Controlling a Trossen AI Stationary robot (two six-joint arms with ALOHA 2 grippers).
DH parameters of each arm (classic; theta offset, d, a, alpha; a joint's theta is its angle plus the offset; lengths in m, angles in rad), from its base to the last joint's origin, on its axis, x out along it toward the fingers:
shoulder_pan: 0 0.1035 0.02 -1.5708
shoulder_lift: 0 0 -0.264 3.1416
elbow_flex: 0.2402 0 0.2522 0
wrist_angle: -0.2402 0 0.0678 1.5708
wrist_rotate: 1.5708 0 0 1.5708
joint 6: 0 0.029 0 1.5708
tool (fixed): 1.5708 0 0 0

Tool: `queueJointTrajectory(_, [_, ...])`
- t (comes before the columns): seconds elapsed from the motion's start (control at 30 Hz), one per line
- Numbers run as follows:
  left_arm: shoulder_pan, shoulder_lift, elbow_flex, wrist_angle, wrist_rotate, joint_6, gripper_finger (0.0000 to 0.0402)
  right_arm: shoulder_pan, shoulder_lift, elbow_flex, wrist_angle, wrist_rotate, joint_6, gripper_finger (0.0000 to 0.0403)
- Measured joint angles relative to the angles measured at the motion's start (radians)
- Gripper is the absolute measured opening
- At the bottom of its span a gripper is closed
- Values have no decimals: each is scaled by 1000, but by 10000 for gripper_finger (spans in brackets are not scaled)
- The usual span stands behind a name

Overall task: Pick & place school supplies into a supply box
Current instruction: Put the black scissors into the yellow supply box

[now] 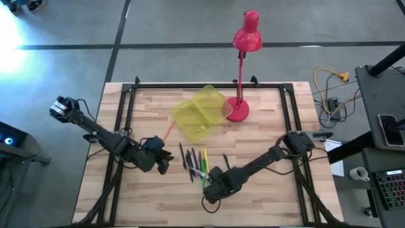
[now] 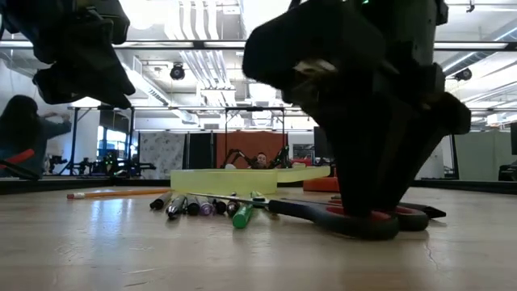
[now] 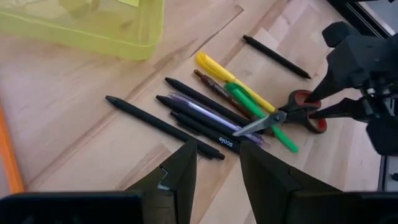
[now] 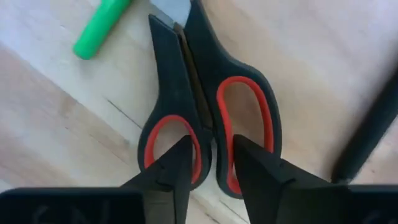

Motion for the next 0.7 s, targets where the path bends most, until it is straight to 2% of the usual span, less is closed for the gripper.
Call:
queueJointTrajectory(0.47, [-1, 0, -3, 1, -1, 1, 108, 5, 75, -1, 0, -7, -90, 79])
queueJointTrajectory(0.7, [-7, 0, -3, 6, -1, 2, 108, 14, 29, 4, -47, -15, -107, 52])
